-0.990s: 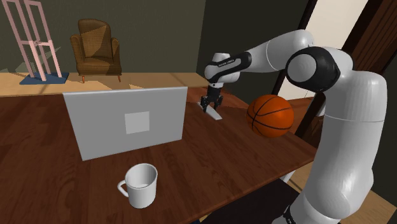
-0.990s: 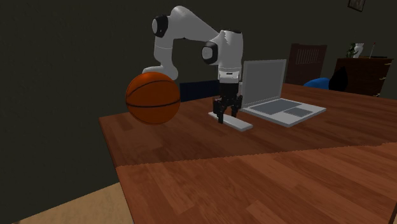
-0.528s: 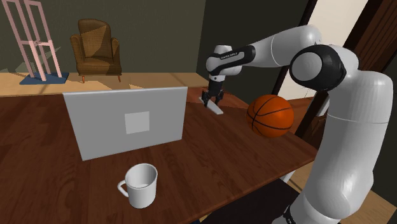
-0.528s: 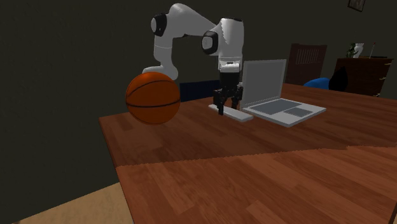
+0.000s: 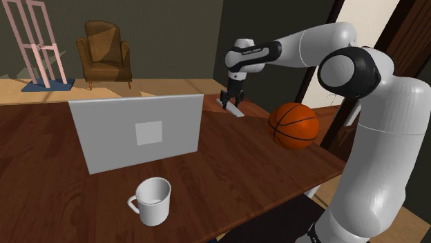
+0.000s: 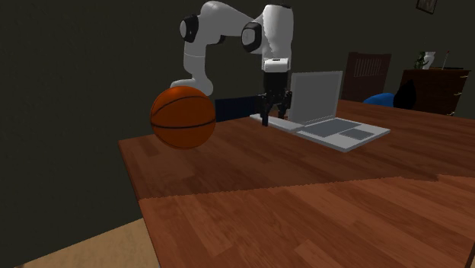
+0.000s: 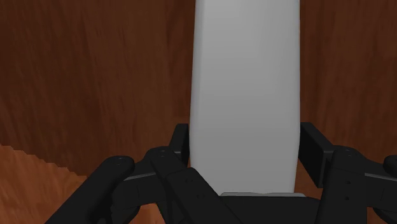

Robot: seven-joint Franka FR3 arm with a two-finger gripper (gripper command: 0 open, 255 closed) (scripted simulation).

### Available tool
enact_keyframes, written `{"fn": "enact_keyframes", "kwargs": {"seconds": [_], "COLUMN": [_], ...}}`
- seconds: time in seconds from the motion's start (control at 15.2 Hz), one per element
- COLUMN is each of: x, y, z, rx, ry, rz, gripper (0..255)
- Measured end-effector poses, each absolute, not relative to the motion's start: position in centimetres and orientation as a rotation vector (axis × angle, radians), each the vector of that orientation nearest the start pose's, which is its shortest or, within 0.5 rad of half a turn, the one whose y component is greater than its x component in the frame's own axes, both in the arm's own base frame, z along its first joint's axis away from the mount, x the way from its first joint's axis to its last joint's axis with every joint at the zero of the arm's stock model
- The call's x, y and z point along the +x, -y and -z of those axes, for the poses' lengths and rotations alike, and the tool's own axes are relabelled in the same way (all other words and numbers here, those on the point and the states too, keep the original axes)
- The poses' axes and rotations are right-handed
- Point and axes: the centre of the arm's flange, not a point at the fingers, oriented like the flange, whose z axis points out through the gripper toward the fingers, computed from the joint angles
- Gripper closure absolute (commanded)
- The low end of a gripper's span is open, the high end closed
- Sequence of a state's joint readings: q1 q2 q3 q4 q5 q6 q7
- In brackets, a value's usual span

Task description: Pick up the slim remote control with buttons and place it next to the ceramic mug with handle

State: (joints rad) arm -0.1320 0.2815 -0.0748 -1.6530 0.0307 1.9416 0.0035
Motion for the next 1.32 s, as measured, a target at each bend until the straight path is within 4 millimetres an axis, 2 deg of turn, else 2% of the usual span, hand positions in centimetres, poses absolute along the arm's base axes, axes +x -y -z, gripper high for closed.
{"fn": "enact_keyframes", "kwargs": {"seconds": [0.59,0.79,1.19,1.32], "x": [63.0,62.0,59.6,58.8], "y": [12.6,10.1,2.6,0.2], "z": [-49.5,-50.1,-49.7,-50.2], "rx": [-3.116,-3.116,-3.116,-3.116], "ry": [-0.341,-0.341,-0.339,-0.339], "rz": [0.014,0.013,0.013,0.013], "gripper": [255,255,255,255]}}
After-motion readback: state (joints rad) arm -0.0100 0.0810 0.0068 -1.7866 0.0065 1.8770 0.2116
